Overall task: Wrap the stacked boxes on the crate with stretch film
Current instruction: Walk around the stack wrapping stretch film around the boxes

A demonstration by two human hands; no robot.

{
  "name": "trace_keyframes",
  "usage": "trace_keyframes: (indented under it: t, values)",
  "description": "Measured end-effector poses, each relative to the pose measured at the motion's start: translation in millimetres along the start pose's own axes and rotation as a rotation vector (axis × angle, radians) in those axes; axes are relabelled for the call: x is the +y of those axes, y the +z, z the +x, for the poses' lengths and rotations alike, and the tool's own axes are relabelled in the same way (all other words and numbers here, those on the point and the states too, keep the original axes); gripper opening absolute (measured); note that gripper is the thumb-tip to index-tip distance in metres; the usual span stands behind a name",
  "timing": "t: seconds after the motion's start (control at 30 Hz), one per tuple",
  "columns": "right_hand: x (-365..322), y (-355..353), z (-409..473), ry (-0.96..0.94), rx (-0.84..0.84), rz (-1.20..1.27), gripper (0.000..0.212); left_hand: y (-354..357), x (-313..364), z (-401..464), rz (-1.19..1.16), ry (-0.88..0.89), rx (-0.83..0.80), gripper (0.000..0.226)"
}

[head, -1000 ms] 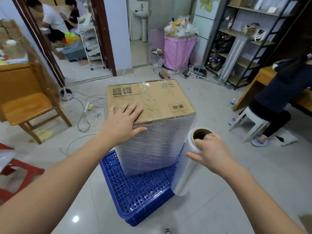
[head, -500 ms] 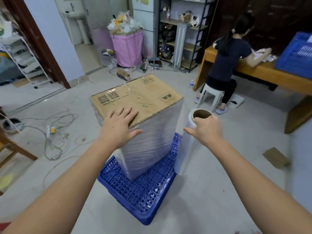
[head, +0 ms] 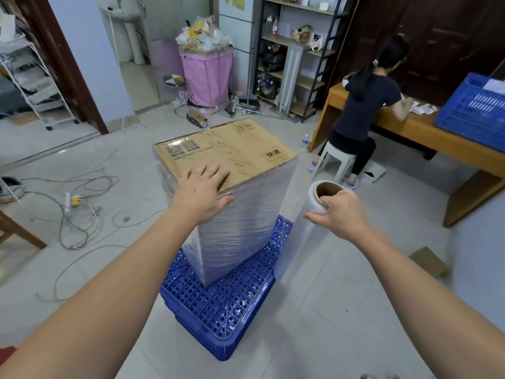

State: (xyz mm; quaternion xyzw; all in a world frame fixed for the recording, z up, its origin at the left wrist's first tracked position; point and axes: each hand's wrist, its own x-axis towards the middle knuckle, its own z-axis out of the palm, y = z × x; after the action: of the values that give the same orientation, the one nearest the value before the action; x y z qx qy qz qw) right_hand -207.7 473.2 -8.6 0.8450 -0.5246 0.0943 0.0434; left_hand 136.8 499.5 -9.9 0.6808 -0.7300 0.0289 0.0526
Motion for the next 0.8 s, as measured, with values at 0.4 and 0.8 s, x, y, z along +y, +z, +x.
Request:
trace_keyframes:
  t: [0.4,0.8]
  values:
    - [-58,-6,-9,-0.296,0.046,0.155,0.057,2,3,0,-0.030,-0.037,0.002,0.075]
    - [-107,-15,-11,-0.300,-0.146,-0.033,0.037,4,3,-2,-0.017,-0.040,0.006,0.074]
